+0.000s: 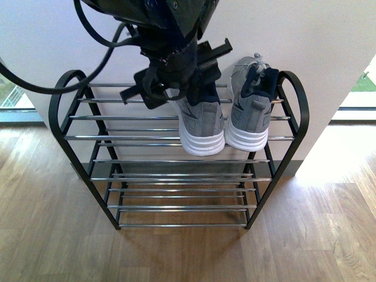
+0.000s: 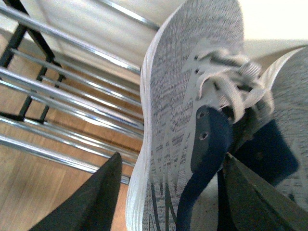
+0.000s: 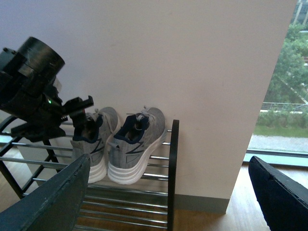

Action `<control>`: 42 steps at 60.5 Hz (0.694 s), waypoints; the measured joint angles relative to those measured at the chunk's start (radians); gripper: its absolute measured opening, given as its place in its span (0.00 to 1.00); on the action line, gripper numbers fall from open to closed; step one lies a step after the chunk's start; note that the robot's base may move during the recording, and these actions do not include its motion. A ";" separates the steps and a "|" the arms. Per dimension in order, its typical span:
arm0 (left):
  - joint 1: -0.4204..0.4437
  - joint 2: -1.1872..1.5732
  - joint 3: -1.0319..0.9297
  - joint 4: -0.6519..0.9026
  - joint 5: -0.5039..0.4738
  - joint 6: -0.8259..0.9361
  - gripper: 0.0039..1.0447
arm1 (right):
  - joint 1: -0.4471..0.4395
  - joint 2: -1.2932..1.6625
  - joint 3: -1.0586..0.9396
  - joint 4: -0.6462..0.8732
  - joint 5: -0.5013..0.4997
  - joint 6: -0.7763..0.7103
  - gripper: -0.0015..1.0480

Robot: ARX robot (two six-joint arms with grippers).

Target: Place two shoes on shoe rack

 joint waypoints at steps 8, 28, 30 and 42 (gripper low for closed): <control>0.009 -0.150 -0.131 0.066 -0.066 0.045 0.88 | 0.000 0.000 0.000 0.000 0.000 0.000 0.91; 0.105 -0.719 -0.636 0.201 -0.214 0.196 0.91 | 0.000 0.000 0.000 0.000 0.000 0.000 0.91; 0.110 -0.797 -0.687 0.194 -0.228 0.208 0.91 | 0.000 0.000 0.000 0.000 0.000 0.000 0.91; 0.170 -1.122 -0.888 0.134 -0.230 0.206 0.91 | 0.000 0.000 0.000 0.000 0.000 0.000 0.91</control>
